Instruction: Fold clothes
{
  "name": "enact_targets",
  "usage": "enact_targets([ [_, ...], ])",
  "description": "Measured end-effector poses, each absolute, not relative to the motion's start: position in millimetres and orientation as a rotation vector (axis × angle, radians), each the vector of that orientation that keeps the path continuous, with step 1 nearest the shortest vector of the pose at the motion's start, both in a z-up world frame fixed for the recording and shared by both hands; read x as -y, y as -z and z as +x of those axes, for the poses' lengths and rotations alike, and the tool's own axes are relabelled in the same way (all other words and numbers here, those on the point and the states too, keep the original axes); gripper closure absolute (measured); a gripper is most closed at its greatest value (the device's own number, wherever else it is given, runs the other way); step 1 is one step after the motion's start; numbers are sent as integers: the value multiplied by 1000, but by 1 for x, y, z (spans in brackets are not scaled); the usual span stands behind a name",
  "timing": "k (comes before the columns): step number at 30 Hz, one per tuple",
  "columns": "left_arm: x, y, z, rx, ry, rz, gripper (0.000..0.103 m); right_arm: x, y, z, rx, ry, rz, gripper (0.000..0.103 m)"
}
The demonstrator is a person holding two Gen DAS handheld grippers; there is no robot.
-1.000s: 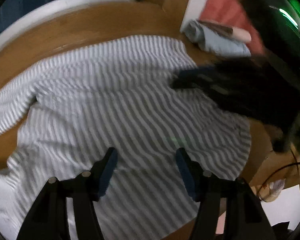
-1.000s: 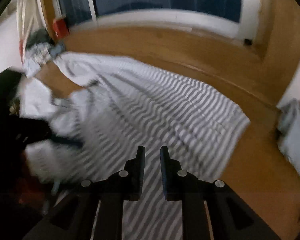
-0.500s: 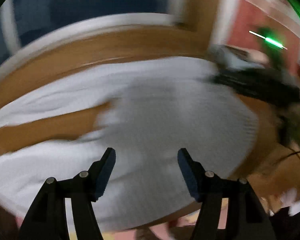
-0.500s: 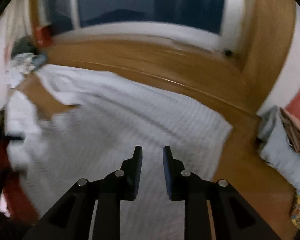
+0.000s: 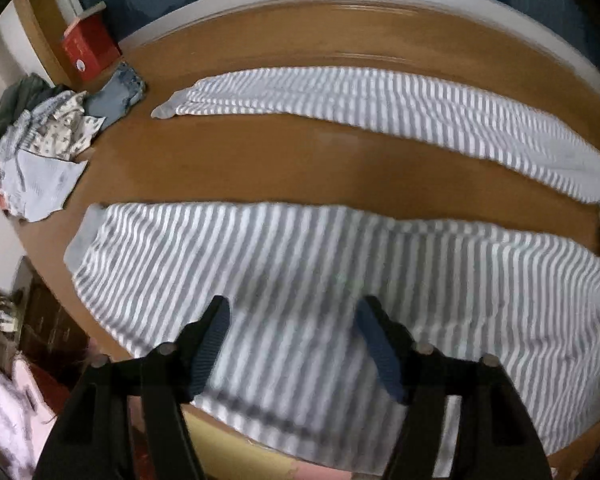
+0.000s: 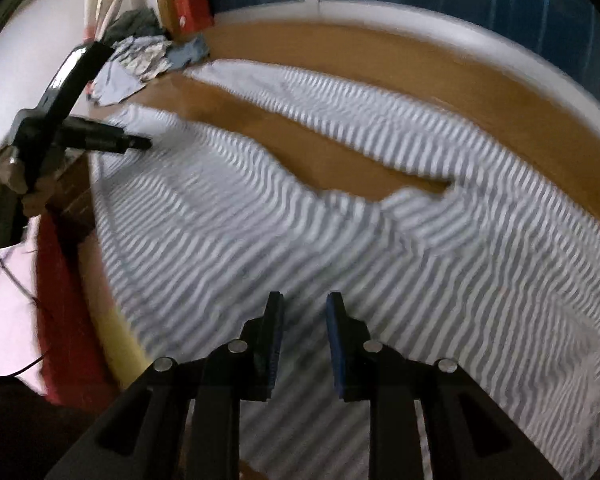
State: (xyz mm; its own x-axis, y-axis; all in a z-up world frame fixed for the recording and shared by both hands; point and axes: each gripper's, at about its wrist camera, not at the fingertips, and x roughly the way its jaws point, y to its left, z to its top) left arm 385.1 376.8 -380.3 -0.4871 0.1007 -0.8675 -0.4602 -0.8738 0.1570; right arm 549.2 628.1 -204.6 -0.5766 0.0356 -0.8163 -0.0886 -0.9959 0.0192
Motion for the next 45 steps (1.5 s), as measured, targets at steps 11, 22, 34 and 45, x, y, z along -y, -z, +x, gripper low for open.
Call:
enact_targets([
  [11,-361,380,355,-495,-2339,-1329,35,-618,189,533,-220,-2640,-1393,78],
  [22,-469,366,459,-374,-1976,-1184,34,-657,153,441,-32,-2862,-1565,78],
  [34,-493,387,489,-427,-2096,-1284,33,-615,196,418,654,-3086,-1795,80],
  [45,-491,387,481,-267,-2178,-1358,34,-645,176,384,423,-3266,-1715,88],
])
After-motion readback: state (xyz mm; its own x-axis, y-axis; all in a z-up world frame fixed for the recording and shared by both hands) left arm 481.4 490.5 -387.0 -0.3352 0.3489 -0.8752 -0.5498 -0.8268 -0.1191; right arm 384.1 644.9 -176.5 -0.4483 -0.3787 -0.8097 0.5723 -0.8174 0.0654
